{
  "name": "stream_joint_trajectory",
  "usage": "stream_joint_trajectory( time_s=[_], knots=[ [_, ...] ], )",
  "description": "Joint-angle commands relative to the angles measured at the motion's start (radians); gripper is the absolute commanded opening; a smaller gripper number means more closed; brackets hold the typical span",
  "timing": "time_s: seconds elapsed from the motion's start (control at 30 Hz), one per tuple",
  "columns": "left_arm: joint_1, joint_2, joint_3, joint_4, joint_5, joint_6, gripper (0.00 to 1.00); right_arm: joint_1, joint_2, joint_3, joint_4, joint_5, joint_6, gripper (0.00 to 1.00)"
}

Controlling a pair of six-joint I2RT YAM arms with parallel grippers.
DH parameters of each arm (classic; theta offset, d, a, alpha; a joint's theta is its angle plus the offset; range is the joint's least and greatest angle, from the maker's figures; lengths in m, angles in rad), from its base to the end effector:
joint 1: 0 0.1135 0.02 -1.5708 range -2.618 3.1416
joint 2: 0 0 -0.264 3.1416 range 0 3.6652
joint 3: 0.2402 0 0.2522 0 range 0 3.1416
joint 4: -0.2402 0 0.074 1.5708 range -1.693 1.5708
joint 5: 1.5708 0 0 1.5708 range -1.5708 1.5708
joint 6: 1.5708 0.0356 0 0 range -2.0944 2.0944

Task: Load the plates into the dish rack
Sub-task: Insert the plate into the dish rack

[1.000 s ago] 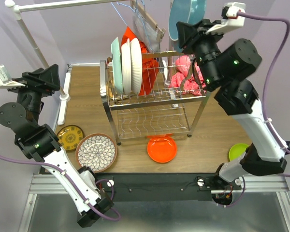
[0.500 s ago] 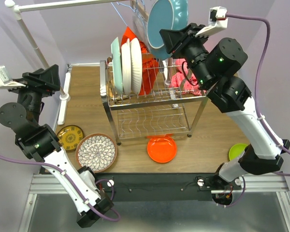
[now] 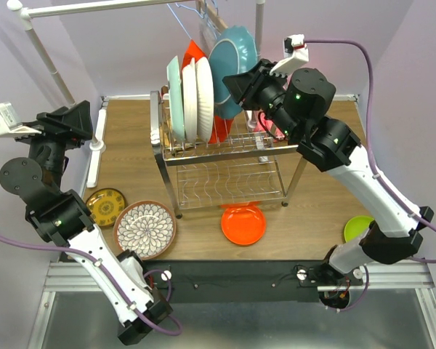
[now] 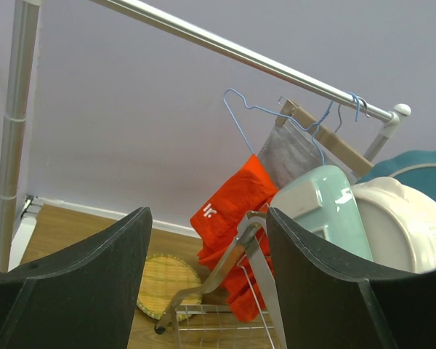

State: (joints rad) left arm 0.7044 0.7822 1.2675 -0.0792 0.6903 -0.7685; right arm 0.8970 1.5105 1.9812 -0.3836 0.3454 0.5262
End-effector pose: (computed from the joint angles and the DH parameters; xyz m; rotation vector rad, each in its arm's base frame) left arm 0.1020 0.0569 0.5070 -0.2988 1.2389 -0.4564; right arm 0.1980 0.2287 0.5509 0.0042 1.5543 0.8863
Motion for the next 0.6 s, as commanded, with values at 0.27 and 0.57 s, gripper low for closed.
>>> stream_joint_trajectory(
  time_s=[0.27,0.57],
  knots=[
    [-0.006,-0.034,-0.028,-0.013,-0.012,0.014,0.73,0.002,-0.033,-0.015,0.092,-0.025,0.143,0.01],
    [-0.006,-0.047,-0.048,-0.010,-0.009,0.006,0.73,0.002,0.014,0.062,0.019,-0.003,0.149,0.01]
  ],
)
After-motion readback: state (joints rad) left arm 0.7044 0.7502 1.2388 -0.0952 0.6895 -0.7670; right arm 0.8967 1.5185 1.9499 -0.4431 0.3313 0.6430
